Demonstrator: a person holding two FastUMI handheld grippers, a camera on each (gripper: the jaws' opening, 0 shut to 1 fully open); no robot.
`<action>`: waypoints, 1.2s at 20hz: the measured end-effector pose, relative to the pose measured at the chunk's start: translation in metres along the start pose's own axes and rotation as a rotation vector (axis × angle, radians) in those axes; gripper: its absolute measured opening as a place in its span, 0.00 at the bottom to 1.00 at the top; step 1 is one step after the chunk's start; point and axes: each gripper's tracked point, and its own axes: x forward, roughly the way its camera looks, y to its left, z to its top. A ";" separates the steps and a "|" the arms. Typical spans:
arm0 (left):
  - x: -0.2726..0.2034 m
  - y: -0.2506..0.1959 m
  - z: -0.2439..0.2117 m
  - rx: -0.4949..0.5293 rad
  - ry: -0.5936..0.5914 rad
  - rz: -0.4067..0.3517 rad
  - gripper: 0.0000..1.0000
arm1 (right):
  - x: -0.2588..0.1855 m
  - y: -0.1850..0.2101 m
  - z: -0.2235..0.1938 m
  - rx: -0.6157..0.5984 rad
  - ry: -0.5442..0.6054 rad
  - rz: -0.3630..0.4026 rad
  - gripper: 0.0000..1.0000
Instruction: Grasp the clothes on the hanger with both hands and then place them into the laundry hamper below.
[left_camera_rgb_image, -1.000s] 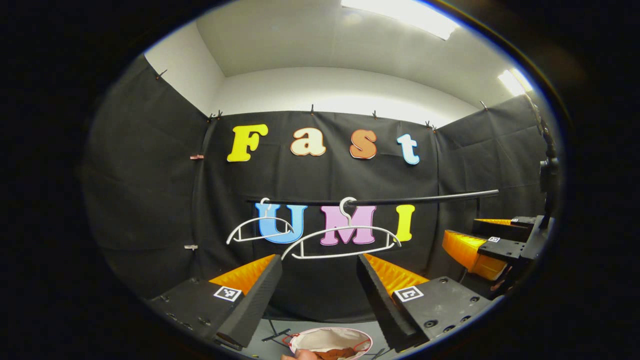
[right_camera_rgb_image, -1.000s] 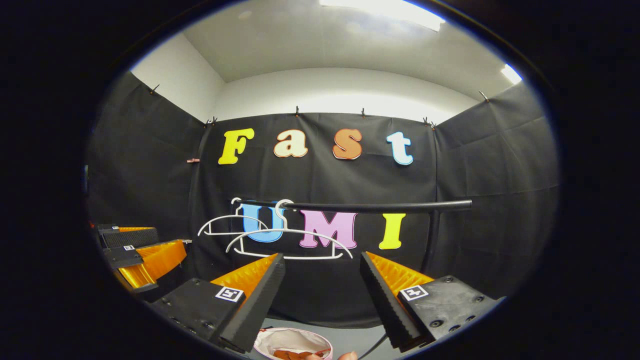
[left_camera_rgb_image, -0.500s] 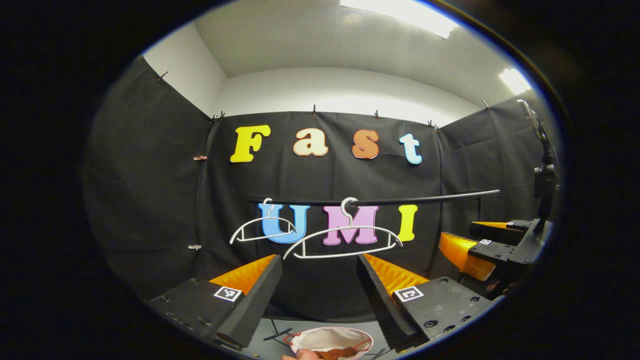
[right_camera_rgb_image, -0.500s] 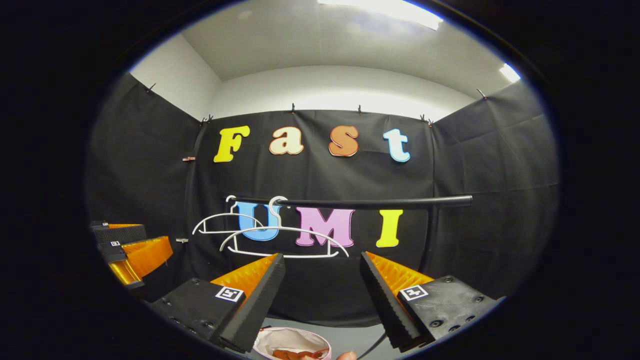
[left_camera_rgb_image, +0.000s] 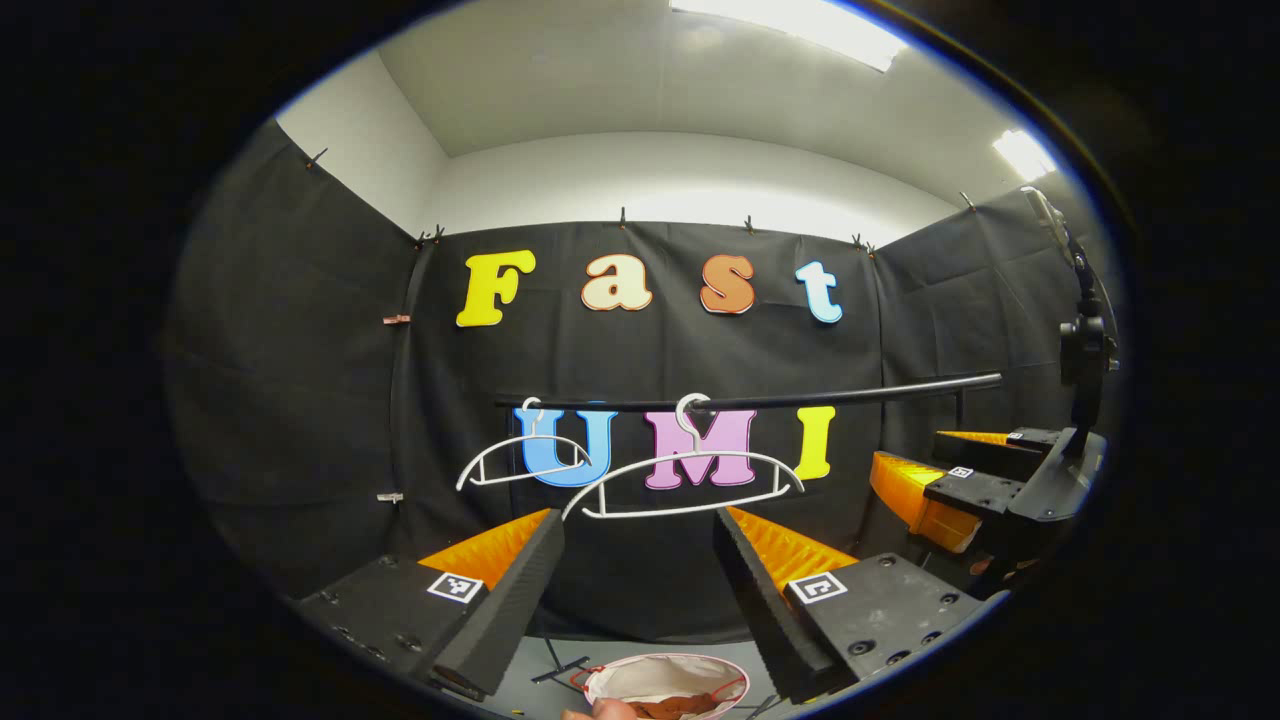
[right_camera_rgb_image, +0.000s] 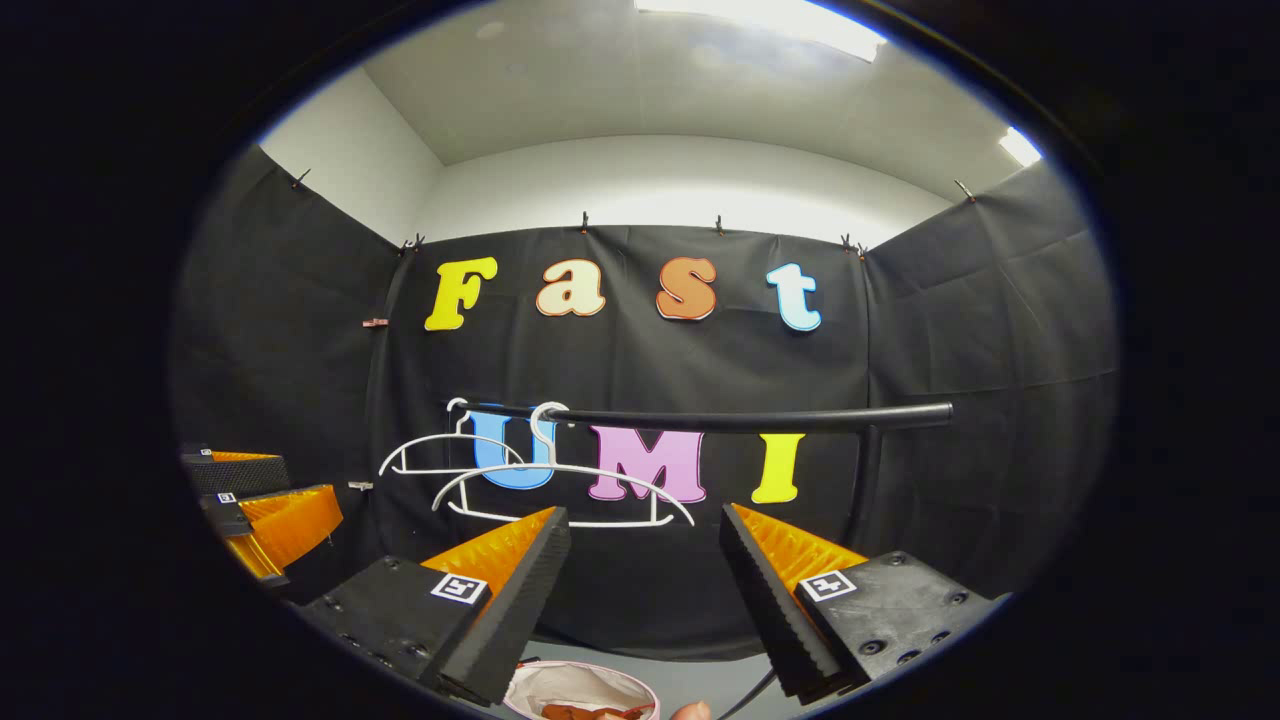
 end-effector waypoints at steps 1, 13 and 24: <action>0.000 0.000 0.001 0.002 0.001 0.000 0.92 | 0.000 -0.001 0.000 0.001 0.000 0.000 0.97; -0.002 -0.004 0.004 0.000 0.000 -0.002 0.95 | -0.001 0.002 0.005 -0.019 -0.016 0.020 0.98; -0.002 -0.004 0.008 -0.005 -0.005 -0.015 0.95 | -0.006 0.004 0.008 -0.027 -0.016 0.017 0.96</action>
